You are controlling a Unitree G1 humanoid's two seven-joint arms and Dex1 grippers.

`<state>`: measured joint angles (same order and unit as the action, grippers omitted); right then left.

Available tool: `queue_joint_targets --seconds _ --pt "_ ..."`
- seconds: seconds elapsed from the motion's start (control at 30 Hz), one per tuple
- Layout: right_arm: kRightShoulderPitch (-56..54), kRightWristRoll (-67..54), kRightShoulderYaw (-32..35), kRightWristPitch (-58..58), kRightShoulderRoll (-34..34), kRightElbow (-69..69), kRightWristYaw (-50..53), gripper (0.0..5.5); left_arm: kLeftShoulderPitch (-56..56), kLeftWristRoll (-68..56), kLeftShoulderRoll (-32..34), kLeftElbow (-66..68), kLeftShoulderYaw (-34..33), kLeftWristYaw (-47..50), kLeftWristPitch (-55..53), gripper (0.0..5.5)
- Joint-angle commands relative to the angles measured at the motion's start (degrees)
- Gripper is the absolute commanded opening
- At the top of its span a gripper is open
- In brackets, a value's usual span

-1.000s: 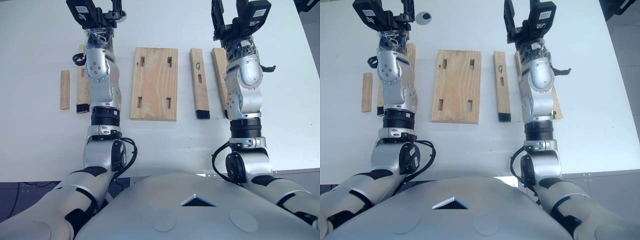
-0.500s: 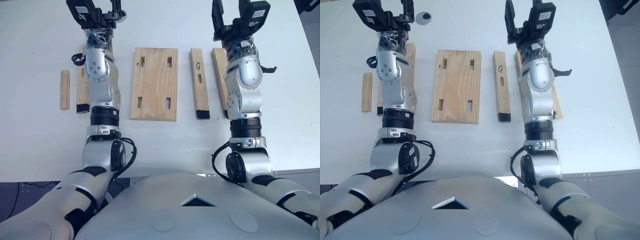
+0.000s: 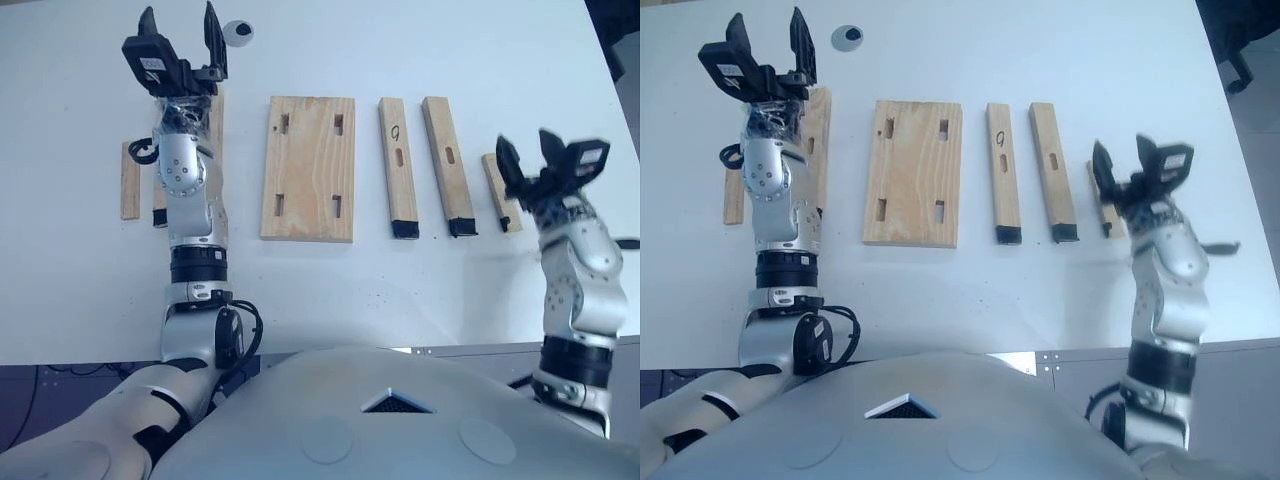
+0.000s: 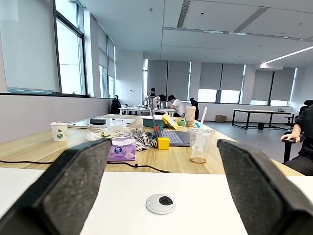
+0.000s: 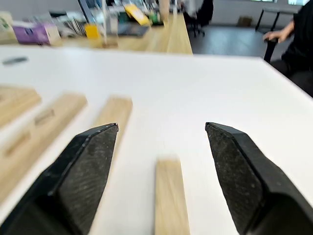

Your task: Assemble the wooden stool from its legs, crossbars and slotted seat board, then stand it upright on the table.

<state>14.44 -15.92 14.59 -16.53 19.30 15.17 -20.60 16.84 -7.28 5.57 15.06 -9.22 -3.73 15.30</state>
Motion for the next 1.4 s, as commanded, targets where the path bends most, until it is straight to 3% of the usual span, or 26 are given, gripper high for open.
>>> queue_joint_targets --seconds 0.03,0.5,0.87,0.93,1.03,1.17,1.3,1.4 --pt "6.3 0.7 -0.5 -1.4 3.1 0.9 -3.2 3.29 -2.8 0.6 -0.7 -3.8 0.4 1.3 -2.4 3.96" --pt "8.7 0.6 -0.5 -4.3 4.6 -3.6 -4.9 3.29 -4.4 0.8 -1.7 -7.4 1.1 1.9 -5.6 3.96" --pt "8.2 0.3 -1.5 -5.0 4.1 -4.3 -5.2 1.35 -3.2 0.8 -1.6 -6.5 1.0 2.0 -5.5 3.96" --pt "8.0 0.5 -1.6 -4.6 4.1 -5.0 -5.2 1.30 -2.8 -0.1 -1.9 -6.0 0.9 1.4 -5.6 3.96" --pt "4.6 2.3 -2.3 -1.3 4.0 -5.5 -4.3 1.30 -1.5 -5.7 -3.9 -4.4 -0.3 -0.1 -10.1 3.96" --pt "-15.5 4.2 -6.9 5.4 1.0 -7.5 -2.5 1.30 -1.9 -27.5 -6.3 -14.5 1.8 -12.4 -29.1 3.96" --pt "-29.3 4.2 -13.9 9.0 -4.1 -12.7 -5.2 1.30 1.1 -44.1 -8.7 -21.2 0.9 -12.2 -43.5 3.96" --pt "-33.6 4.4 -17.1 10.7 -6.4 -15.8 -7.0 1.30 2.5 -51.0 -9.9 -22.9 0.2 -10.4 -48.6 3.96"
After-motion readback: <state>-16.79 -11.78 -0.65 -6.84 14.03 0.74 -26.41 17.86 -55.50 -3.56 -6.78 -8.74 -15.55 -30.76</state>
